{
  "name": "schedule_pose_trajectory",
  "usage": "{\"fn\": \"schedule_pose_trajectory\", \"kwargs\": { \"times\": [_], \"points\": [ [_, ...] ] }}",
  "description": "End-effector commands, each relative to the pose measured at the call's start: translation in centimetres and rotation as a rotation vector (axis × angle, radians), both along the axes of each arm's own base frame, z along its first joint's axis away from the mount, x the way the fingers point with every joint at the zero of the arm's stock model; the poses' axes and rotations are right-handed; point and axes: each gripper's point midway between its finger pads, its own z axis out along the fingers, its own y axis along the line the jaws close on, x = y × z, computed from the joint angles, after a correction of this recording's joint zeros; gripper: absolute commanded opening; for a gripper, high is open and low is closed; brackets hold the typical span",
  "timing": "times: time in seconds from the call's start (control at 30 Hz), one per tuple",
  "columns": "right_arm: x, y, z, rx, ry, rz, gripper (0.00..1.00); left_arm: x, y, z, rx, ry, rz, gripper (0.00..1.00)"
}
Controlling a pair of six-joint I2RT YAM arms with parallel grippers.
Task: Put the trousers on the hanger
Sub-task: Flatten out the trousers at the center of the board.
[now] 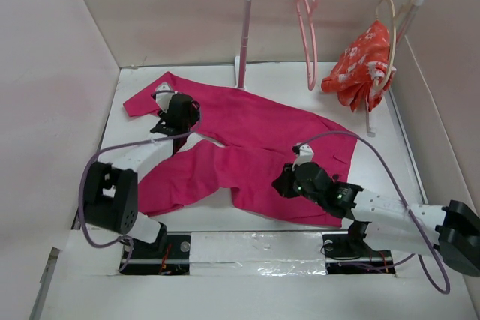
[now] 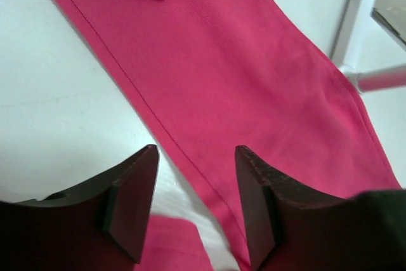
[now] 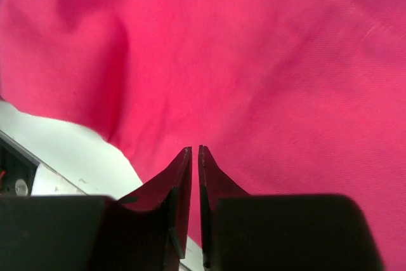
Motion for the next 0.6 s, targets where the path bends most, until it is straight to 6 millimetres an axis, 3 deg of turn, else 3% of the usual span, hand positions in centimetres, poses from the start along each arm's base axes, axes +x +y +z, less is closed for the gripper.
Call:
{"fn": "schedule_pose_trajectory", "kwargs": {
  "times": [0.0,0.1,0.17,0.2,0.27,0.3,0.33,0.5,0.57],
  "points": [
    [0.5,2.0,1.6,0.026,-0.068,0.011,0.22,2.2,1.6,0.4,-0.041,-0.006,0.066,0.51],
    [-0.1,2.4,1.5,0.035,-0.075,0.035,0.25,3.7,4.1,-1.7,-0.077,0.051,0.107,0.54],
    [-0.8,2.5,1.6,0.056,-0.079,0.061,0.25,4.1,4.6,-4.5,-0.073,0.145,0.115,0.54],
    [-0.9,2.4,1.7,0.063,-0.082,0.066,0.25,5.1,4.5,-4.2,-0.065,0.145,0.113,0.54],
    [-1.2,1.9,1.9,0.061,-0.087,0.069,0.25,5.4,5.2,-6.6,-0.007,0.227,0.133,0.54],
    [-1.2,1.7,2.1,0.063,-0.092,0.066,0.25,6.2,5.2,-6.3,0.002,0.235,0.135,0.54],
    [-1.7,1.5,2.0,0.061,-0.09,0.076,0.25,5.9,5.8,-7.8,0.021,0.287,0.146,0.53],
    [-2.2,0.6,3.2,0.11,-0.11,0.068,0.25,7.2,6.0,-9.2,0.017,0.331,0.166,0.46],
    [-2.4,0.2,3.7,0.126,-0.12,0.065,0.25,6.8,6.3,-10.7,0.042,0.389,0.173,0.44]
  ]
}}
